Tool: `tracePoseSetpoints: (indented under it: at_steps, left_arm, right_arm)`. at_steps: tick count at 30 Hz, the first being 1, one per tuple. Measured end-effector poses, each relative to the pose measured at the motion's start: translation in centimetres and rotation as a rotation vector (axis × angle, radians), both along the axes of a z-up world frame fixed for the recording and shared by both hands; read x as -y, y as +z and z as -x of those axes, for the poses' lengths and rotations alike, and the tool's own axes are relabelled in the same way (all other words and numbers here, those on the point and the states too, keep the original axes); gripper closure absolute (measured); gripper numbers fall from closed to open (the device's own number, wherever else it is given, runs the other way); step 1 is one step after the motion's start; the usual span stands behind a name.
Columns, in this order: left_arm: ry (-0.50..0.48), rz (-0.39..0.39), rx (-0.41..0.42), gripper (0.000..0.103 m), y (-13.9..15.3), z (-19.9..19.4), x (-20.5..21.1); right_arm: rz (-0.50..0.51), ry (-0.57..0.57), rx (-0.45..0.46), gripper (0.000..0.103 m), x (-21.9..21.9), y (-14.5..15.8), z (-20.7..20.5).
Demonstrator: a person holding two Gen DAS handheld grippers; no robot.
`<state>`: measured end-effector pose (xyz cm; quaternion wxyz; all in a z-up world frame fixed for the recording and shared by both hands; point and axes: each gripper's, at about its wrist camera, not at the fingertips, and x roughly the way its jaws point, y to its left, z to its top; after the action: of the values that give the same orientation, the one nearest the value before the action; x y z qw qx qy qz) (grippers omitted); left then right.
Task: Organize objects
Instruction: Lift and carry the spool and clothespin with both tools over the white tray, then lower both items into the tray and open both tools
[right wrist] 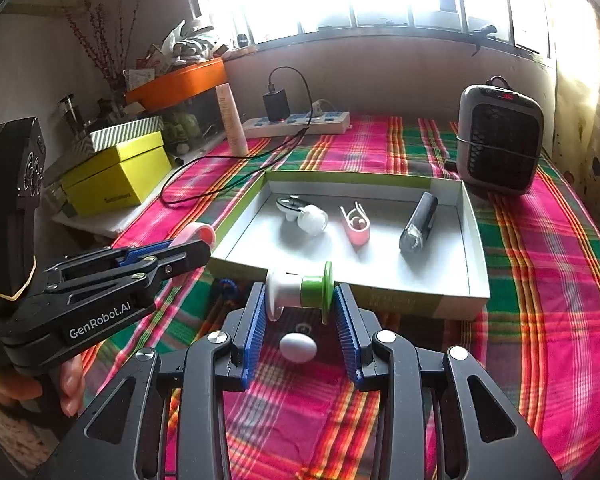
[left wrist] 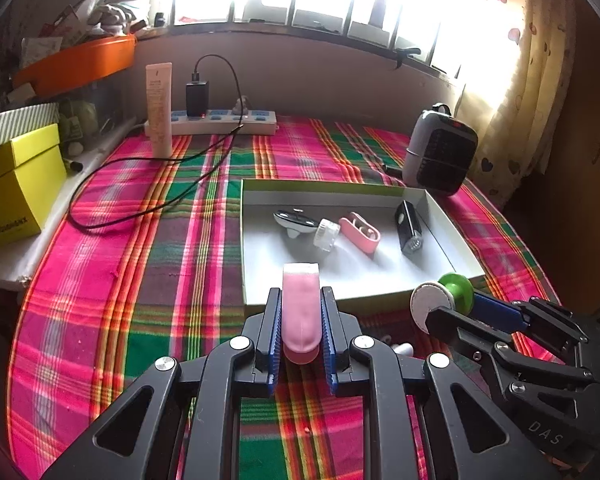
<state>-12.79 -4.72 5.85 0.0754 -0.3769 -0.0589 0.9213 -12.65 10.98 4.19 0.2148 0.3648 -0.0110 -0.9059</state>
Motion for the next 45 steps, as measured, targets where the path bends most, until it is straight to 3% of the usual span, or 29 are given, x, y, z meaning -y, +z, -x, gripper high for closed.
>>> tracePoseSetpoints:
  at_steps: [17, 32, 45]
  left_arm:
    - [-0.005, -0.015, 0.029, 0.087, -1.0, 3.7, 0.4]
    - [-0.026, -0.015, 0.074, 0.087, -2.4, 7.0, -0.3]
    - [-0.033, 0.026, 0.107, 0.087, -3.6, 8.7, -1.1]
  right_arm:
    - [-0.014, -0.069, 0.019, 0.068, -1.5, 0.2, 4.7]
    - [-0.058, -0.025, 0.109, 0.068, -0.1, -2.3, 8.1]
    - [-0.099, -0.024, 0.134, 0.067, -0.1, -3.4, 9.5]
